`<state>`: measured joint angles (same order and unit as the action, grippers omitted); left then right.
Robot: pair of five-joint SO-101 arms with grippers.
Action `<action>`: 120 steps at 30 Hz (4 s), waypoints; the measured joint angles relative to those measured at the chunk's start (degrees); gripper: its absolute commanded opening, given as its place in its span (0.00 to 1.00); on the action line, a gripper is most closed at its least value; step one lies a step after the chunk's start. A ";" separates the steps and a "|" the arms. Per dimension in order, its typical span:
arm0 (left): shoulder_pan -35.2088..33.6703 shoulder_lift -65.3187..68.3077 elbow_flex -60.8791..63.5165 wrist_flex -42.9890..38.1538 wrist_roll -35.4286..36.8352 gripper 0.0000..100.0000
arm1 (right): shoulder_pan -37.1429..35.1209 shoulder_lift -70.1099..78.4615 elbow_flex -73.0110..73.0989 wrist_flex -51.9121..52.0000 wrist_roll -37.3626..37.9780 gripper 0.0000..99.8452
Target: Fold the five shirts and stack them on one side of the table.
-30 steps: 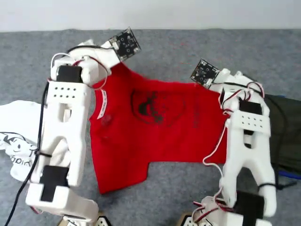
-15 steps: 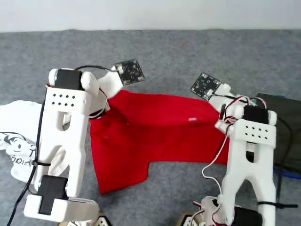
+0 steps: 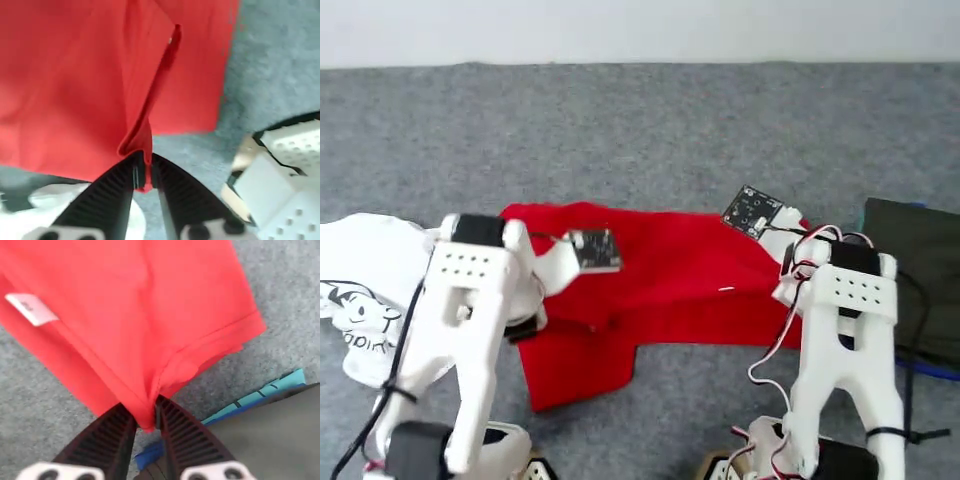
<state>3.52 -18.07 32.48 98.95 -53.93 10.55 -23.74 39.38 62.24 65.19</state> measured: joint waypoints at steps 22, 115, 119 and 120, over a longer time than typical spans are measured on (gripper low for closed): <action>0.00 -23.47 12.31 -0.18 9.41 0.18 | 6.59 -11.69 0.00 1.05 2.46 0.25; -2.20 3.87 -4.92 -25.41 38.59 0.02 | 1.14 55.91 -58.90 15.56 -43.60 0.14; -2.20 3.87 -4.92 -25.41 38.59 0.02 | 0.97 57.23 -58.90 15.21 -43.60 0.14; -2.20 3.87 -4.92 -25.41 38.59 0.02 | 0.88 57.41 -58.90 14.77 -43.60 0.14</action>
<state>1.32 -14.20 27.56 73.54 -15.34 11.43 33.67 -19.52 77.01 21.58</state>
